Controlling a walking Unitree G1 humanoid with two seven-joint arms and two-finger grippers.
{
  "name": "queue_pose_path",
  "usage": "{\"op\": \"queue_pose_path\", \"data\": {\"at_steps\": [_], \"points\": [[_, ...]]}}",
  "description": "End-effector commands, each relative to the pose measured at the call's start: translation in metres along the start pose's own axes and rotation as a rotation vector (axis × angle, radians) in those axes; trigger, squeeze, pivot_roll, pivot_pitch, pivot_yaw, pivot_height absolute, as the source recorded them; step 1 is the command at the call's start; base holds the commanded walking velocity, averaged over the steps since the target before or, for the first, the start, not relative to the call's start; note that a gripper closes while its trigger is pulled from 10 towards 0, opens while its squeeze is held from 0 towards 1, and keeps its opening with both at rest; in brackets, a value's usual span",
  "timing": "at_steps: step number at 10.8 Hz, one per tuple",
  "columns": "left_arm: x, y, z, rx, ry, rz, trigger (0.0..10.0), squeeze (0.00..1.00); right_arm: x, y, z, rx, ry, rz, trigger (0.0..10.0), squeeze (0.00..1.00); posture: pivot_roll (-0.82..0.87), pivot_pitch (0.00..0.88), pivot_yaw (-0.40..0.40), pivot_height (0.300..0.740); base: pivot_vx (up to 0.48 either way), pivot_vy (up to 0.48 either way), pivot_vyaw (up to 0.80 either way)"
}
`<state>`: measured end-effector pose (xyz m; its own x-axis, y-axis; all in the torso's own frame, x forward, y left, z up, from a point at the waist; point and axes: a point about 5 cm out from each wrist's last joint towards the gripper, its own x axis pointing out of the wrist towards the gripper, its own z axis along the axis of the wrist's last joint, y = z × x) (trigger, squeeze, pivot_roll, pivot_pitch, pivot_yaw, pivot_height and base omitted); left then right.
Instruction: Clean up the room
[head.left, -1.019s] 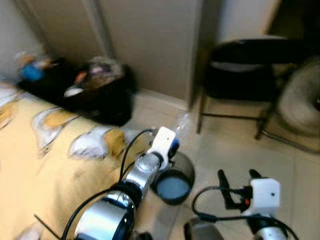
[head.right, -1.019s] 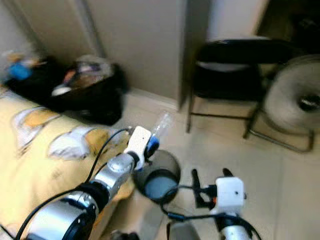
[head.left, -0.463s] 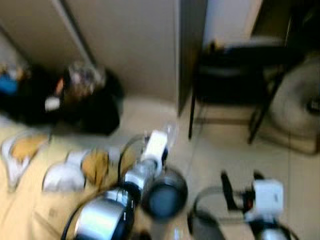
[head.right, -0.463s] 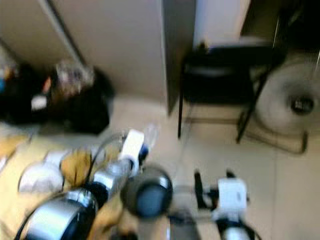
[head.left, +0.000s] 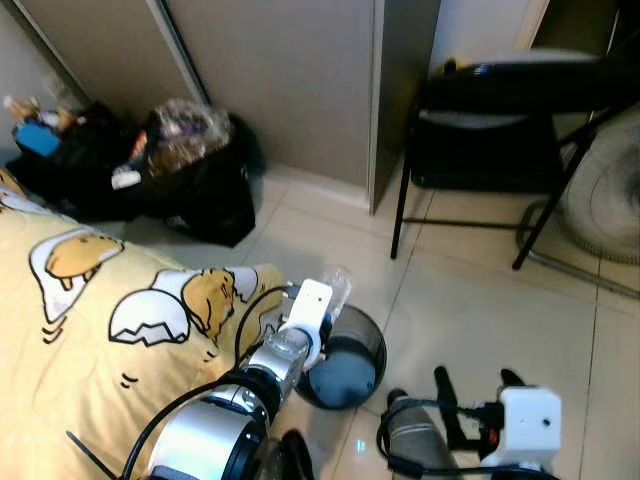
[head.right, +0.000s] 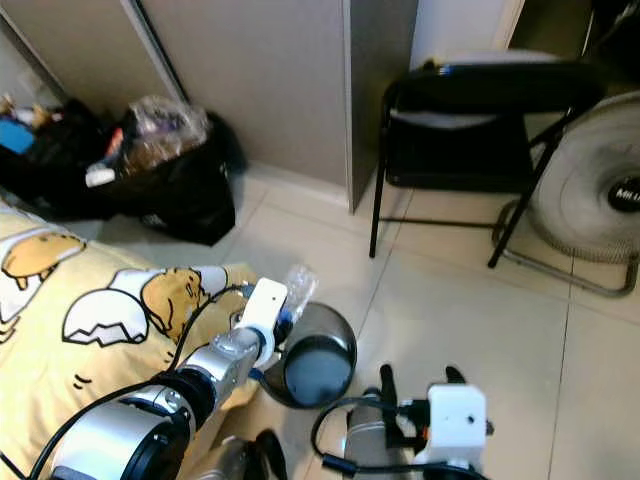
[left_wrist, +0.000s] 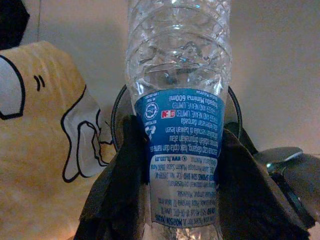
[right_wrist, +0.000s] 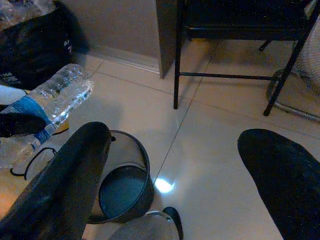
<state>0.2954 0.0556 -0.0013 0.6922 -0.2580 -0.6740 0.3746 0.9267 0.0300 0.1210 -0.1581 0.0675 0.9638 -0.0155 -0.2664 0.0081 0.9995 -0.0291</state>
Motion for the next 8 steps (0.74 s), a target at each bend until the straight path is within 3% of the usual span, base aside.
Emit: {"op": "queue_pose_path", "data": {"at_steps": [1, 2, 4, 8], "points": [[0.0, -0.028, -0.007, -0.04, 0.022, -0.073, 10.0, 0.44, -0.003, 0.004, 0.003, 0.007, -0.001, 0.005, 10.0, 0.05, -0.41, 0.268, 0.17, 0.723, 0.0, 0.0, 0.0], [0.0, -0.025, -0.004, -0.05, 0.009, -0.061, 10.0, 1.0, -0.005, 0.004, 0.002, 0.007, 0.003, 0.003, 10.0, 0.04, -0.41, 0.274, 0.173, 0.723, 0.0, 0.0, 0.0], [0.0, -0.021, 0.0, -0.022, -0.012, -0.036, 10.0, 1.0, -0.006, 0.001, 0.003, 0.005, 0.006, -0.011, 10.0, 0.05, -0.41, 0.274, 0.176, 0.723, 0.0, 0.0, 0.0], [0.0, -0.034, -0.007, -0.056, 0.028, -0.125, 10.0, 1.0, -0.006, 0.005, 0.001, 0.01, 0.013, -0.009, 10.0, 0.05, -0.41, 0.269, 0.183, 0.723, 0.0, 0.0, 0.0]]}}
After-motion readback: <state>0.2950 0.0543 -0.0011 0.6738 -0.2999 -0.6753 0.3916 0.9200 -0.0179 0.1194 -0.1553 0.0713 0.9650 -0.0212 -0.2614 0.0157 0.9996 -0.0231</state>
